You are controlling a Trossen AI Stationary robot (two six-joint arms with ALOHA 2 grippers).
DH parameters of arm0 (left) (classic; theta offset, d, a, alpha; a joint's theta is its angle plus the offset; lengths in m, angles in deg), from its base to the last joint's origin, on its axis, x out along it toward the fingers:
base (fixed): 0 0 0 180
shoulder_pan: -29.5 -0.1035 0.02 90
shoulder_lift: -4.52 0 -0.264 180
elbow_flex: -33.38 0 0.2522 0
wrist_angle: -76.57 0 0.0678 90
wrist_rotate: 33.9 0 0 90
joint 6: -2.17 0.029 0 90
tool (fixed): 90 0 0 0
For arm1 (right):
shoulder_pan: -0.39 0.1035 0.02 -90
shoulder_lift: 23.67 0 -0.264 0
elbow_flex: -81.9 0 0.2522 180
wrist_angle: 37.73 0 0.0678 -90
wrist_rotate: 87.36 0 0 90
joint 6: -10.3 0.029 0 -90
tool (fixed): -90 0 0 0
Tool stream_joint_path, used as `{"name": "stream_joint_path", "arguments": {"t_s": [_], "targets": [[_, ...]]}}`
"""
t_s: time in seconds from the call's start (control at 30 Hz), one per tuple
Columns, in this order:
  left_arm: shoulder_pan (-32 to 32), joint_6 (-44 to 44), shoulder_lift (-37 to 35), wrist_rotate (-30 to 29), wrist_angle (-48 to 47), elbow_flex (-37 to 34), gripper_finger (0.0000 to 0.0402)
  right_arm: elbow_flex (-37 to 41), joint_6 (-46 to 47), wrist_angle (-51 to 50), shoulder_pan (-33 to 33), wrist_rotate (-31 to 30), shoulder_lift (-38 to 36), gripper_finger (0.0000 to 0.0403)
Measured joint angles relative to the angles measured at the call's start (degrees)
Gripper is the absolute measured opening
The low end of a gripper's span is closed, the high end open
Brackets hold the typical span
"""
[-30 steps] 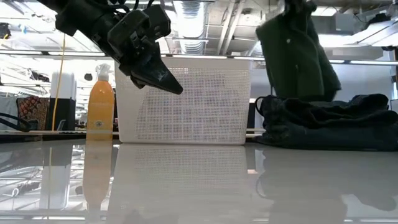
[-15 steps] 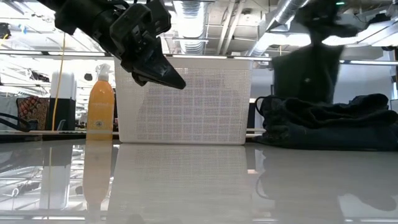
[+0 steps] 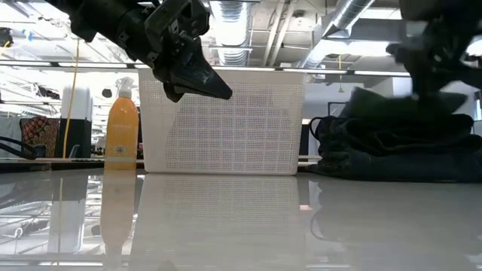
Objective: Fold laundry
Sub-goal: Stack the green polo on top of the black shorts
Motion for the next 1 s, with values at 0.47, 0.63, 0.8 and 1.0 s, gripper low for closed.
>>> {"name": "stream_joint_path", "arguments": {"t_s": [0.47,0.63,0.8,1.0], "targets": [[0.11,-0.08,0.00,2.01,-1.26,0.00,0.0000,-9.04,7.57,-9.32,4.74,7.77,7.24,0.0233],[0.11,0.97,0.02,1.99,-2.14,0.00,0.0000,-18.85,19.72,-8.82,5.43,13.36,4.44,0.0267],[-0.24,2.48,0.02,1.90,-1.52,0.00,0.0000,-21.14,38.66,-7.46,1.44,-7.22,-0.12,0.0257],[0.02,1.43,0.02,1.91,-1.00,0.00,0.0000,-11.44,43.25,-0.39,-8.63,-8.23,-2.52,0.0143]]}}
